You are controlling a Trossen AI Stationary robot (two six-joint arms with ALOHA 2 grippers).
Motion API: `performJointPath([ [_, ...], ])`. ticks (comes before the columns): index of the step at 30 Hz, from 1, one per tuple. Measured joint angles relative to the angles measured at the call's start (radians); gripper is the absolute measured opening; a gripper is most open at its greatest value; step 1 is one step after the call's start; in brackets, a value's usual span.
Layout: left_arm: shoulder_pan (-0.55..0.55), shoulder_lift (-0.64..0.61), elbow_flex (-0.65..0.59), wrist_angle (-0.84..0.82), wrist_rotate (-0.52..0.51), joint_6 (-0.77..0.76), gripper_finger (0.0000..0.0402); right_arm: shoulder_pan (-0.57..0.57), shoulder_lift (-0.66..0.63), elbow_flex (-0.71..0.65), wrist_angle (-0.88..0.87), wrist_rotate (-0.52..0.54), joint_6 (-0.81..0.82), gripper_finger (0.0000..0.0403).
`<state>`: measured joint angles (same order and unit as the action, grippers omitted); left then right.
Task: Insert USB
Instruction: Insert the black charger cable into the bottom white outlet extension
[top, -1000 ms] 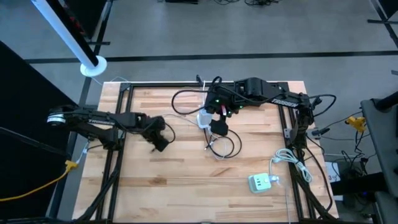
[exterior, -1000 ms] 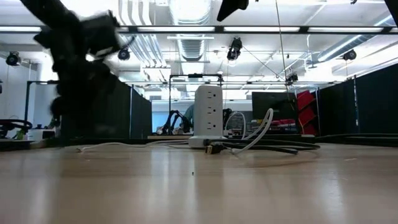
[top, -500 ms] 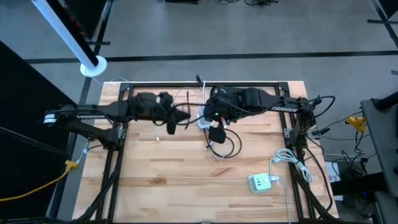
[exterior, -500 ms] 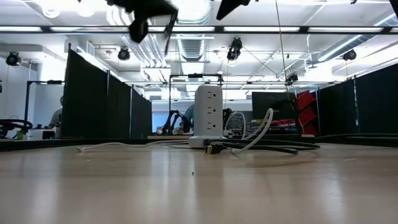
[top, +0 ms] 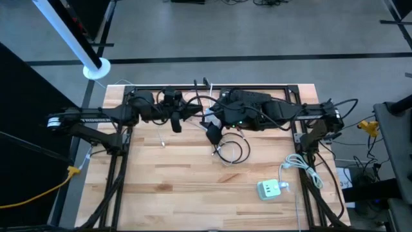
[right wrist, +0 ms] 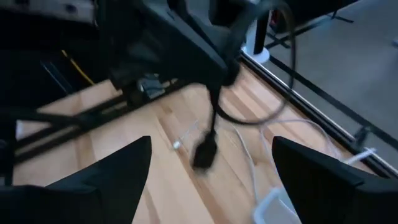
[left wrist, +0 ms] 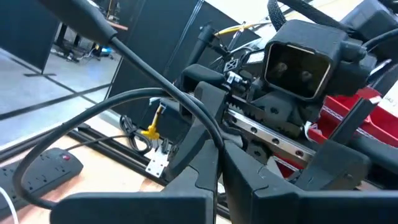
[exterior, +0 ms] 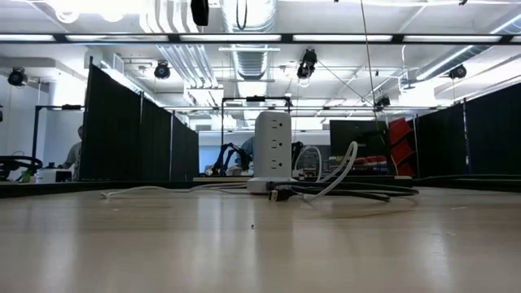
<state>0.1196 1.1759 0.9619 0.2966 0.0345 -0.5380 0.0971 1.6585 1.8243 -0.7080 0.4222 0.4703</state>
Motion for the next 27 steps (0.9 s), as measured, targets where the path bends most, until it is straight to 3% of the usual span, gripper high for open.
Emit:
performJointPath([
  [8,0.0,0.0,0.0,0.0,0.0,-0.001,0.0001,-0.032,0.001,-0.021,0.052,0.018,0.007,0.0161],
  [15,0.009,0.0,-0.001,-0.01,-0.001,-0.002,0.0,-0.068,0.016,-0.021,0.068,-0.129,-0.02,0.0016],
  [27,0.066,-0.05,-0.001,-0.211,0.088,0.061,0.005,-0.071,-0.032,-0.015,0.036,-0.167,0.045,0.0016],
])
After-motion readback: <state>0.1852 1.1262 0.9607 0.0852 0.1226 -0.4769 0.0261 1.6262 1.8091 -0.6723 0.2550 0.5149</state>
